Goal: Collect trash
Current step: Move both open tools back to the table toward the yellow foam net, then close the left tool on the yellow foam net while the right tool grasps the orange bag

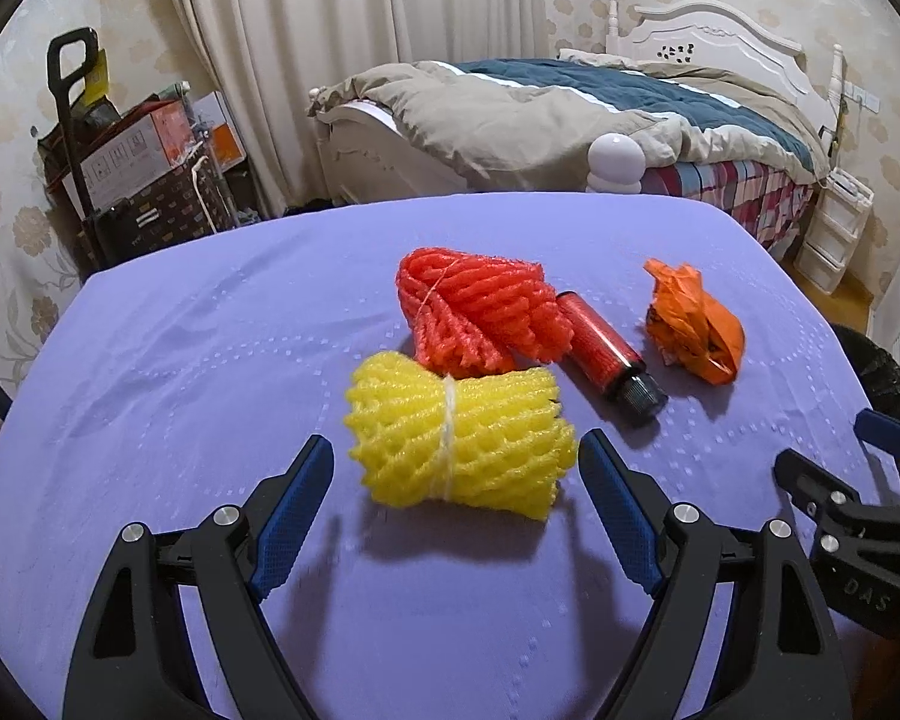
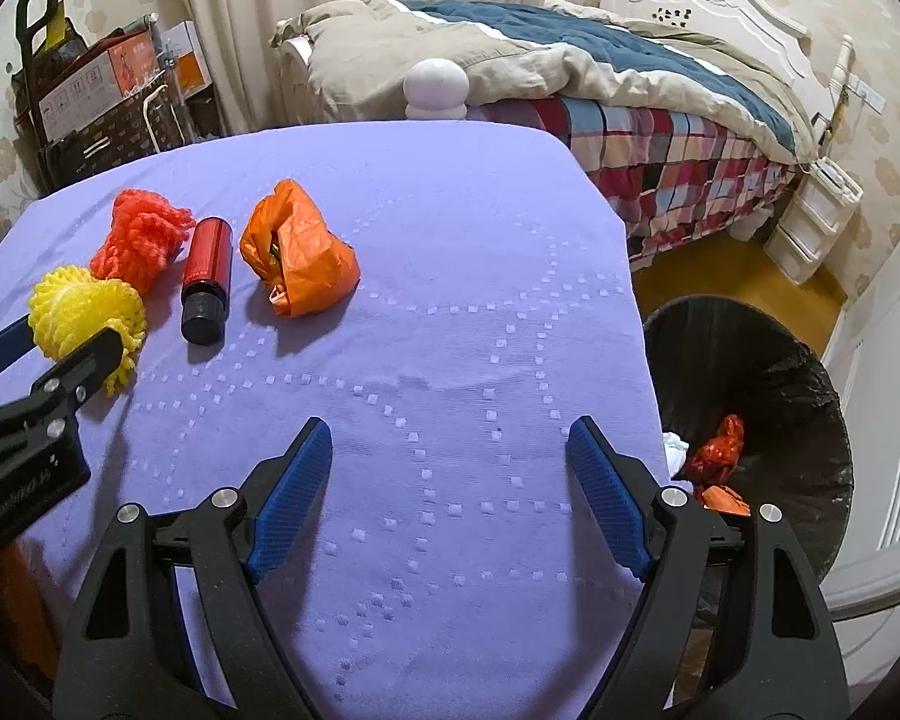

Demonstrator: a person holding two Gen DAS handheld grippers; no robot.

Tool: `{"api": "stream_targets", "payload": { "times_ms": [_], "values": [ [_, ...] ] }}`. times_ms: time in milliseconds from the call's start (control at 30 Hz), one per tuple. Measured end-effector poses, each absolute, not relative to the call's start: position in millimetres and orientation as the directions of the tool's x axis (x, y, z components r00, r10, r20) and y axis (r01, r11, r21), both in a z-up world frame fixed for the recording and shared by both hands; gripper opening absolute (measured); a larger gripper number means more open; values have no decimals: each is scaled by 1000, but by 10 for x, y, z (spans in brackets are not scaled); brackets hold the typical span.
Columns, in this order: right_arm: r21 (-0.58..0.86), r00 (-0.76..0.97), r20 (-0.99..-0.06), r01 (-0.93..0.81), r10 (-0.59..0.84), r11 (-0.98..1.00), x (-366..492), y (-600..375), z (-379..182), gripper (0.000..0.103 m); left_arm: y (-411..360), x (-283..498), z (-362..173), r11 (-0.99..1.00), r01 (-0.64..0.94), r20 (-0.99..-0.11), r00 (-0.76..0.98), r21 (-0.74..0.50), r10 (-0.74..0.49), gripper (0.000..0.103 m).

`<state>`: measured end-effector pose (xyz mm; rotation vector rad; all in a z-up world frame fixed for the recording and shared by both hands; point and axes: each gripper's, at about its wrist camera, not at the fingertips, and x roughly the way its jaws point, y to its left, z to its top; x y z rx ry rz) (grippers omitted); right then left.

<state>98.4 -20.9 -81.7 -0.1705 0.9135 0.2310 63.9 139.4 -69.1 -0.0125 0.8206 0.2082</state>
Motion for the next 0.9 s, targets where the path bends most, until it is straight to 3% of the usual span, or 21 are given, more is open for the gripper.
{"api": "stream_targets", "payload": {
  "times_ms": [133, 233, 433, 900],
  "values": [
    [-47, 589, -798, -270, 126, 962, 991, -204, -820, 79, 1449, 673, -699, 978, -196, -731, 657, 68, 182, 81],
    [-49, 588, -798, -277, 129, 959, 1002, -183, -822, 79, 1470, 658, -708, 982, -181, -735, 659, 52, 160, 67],
    [-53, 587, -797, -302, 142, 952, 1037, -69, -821, 79, 1503, 583, -695, 984, -165, -728, 667, 62, 158, 60],
    [-51, 602, -779, -335, 172, 941, 1213, 236, -787, 79, 1877, 353, -669, 970, -232, -721, 660, 69, 209, 59]
  ]
}}
